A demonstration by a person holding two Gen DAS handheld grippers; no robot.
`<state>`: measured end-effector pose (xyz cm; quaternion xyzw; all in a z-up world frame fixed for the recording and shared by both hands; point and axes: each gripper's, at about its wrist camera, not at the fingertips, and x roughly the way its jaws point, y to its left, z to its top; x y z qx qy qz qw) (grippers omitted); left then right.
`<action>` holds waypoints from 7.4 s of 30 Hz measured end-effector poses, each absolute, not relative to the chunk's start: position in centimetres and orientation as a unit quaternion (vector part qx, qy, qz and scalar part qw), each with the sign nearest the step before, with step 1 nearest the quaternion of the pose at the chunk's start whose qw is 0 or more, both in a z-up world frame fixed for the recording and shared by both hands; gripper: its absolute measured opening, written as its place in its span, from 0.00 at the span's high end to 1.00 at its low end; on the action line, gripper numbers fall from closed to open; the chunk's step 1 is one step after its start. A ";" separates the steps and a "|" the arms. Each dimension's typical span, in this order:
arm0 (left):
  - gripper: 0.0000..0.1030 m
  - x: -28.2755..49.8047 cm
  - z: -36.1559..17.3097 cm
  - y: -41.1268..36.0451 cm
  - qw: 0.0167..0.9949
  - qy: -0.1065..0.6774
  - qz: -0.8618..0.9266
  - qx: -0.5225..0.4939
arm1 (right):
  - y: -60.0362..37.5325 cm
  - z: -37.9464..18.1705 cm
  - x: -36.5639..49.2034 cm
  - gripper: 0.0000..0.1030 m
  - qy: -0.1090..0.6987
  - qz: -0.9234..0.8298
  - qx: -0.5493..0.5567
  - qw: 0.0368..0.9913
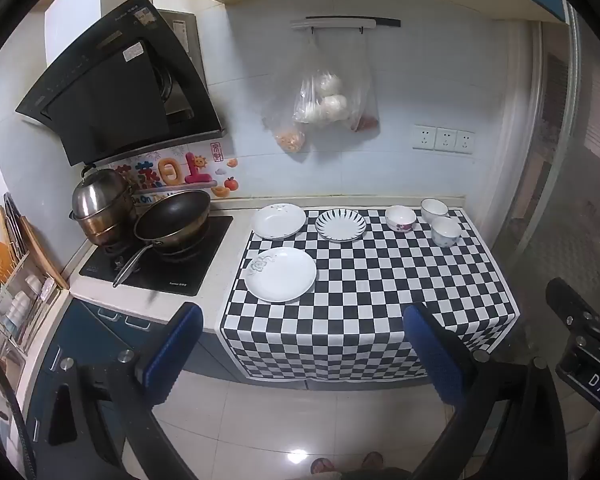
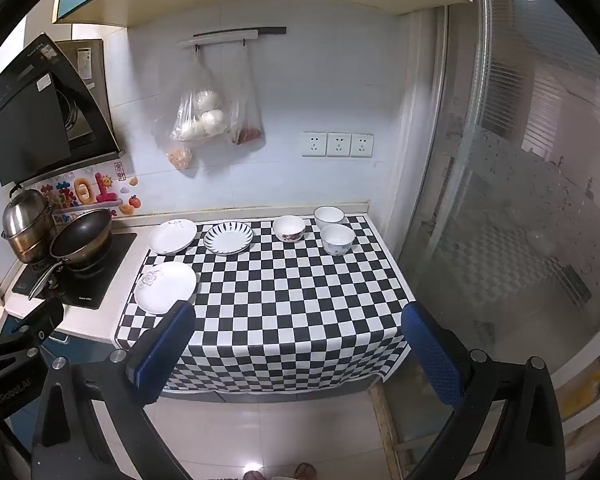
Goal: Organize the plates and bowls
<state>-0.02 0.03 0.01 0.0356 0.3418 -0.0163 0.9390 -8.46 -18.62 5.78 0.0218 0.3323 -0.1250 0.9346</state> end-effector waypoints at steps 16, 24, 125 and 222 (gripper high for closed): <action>0.00 -0.3 0.0 0.0 0.937 0.346 -0.015 0.040 | -18.7 5.7 -8.3 0.00 0.337 -0.127 0.019 0.933; 0.00 0.0 0.0 -0.6 0.936 0.350 -0.015 0.040 | -19.3 5.4 -8.4 0.00 0.337 -0.127 0.022 0.932; 0.00 19.0 -9.7 5.1 0.938 0.336 0.072 0.049 | -14.5 -7.5 12.6 0.00 0.355 -0.081 0.038 0.931; 0.70 50.1 -41.5 -16.3 0.688 0.713 -0.138 0.014 | -26.9 -39.1 41.7 0.70 0.697 -0.009 0.173 0.696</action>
